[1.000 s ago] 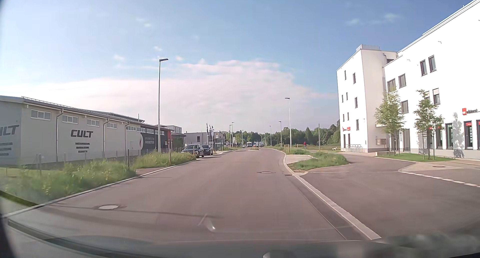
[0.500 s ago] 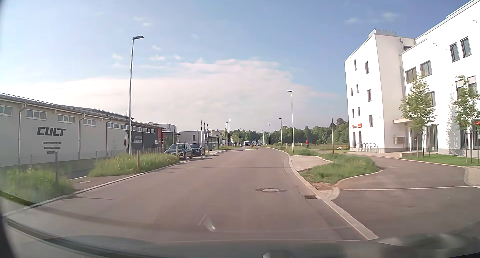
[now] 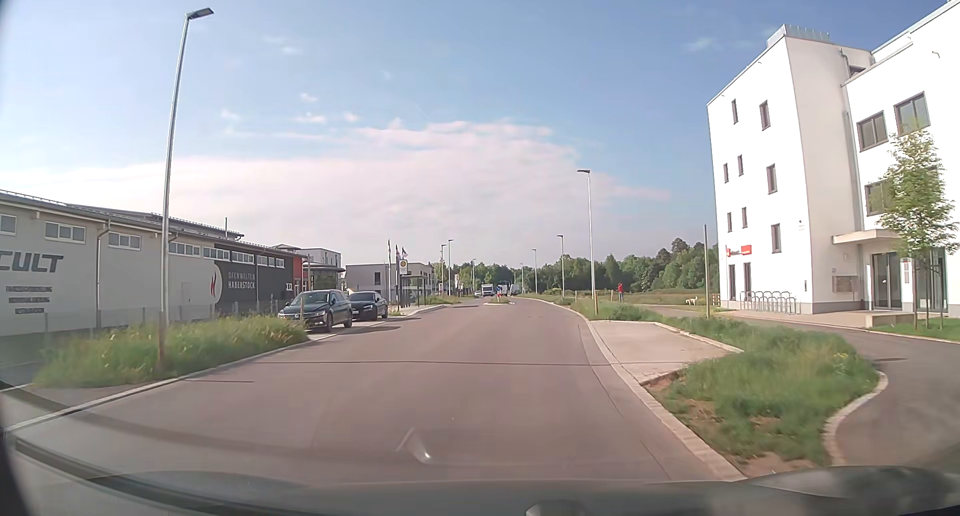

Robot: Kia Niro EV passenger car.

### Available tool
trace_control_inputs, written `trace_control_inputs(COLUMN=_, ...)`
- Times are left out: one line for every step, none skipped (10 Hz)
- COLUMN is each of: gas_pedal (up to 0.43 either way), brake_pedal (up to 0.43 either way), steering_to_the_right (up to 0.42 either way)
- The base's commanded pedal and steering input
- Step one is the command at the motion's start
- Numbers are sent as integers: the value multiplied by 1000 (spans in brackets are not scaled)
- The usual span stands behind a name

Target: Follow the waypoints while adhering to traffic rules and regulations

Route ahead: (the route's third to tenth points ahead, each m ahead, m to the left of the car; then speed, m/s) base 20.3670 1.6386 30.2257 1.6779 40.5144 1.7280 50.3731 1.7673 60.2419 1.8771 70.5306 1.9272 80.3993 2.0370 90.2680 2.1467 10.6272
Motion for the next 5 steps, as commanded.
trace_control_inputs(gas_pedal=0, brake_pedal=0, steering_to_the_right=12)
trace_control_inputs(gas_pedal=0, brake_pedal=0, steering_to_the_right=12)
trace_control_inputs(gas_pedal=0, brake_pedal=0, steering_to_the_right=13)
trace_control_inputs(gas_pedal=0, brake_pedal=0, steering_to_the_right=13)
trace_control_inputs(gas_pedal=8, brake_pedal=0, steering_to_the_right=13)
